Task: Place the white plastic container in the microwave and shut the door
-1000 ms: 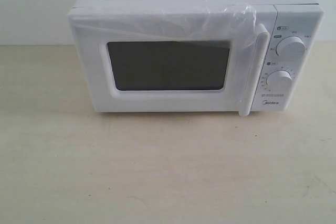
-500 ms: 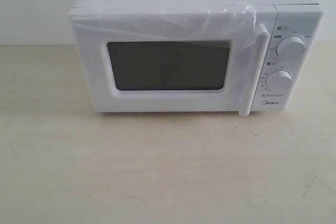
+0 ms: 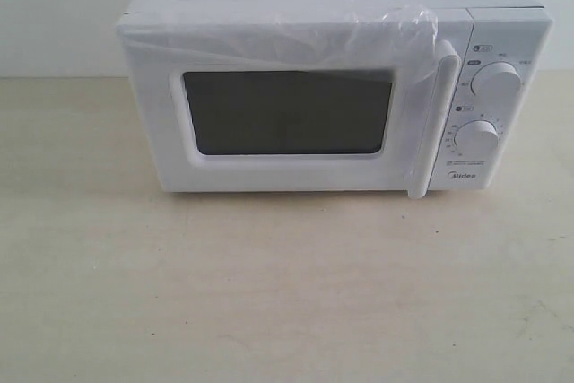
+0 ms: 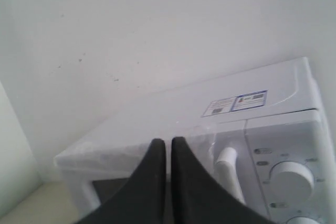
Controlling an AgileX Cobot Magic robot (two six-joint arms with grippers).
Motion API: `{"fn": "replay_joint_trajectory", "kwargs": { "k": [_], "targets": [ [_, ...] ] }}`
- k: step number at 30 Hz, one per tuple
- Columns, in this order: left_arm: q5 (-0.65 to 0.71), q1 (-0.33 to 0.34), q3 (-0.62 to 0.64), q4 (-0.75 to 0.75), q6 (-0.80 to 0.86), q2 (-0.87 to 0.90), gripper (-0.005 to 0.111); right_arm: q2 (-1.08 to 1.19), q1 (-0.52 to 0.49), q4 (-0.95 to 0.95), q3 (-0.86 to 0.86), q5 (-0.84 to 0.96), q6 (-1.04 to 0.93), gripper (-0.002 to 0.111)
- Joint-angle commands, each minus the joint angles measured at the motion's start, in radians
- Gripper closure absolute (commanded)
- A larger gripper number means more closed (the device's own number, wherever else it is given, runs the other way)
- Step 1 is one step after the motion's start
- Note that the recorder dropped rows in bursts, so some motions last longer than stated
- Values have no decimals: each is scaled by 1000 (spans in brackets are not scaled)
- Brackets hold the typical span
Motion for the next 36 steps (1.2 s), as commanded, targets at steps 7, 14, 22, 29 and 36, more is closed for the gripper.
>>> {"fn": "replay_joint_trajectory", "kwargs": {
  "k": [7,14,22,29,36],
  "targets": [
    [-2,4,3,1,-11,-2,102,-88,-299,-2,0,-19,-2,108],
    [-2,4,3,1,-11,-2,102,-264,-606,-10,26,283,-102,108],
    [-2,4,3,1,-11,-2,102,-410,-726,-18,179,330,-122,108],
    [-2,4,3,1,-11,-2,102,-410,-726,-21,259,286,-142,108],
    [-2,4,3,1,-11,-2,102,-410,-726,-193,259,421,-51,108]
  ]
}}
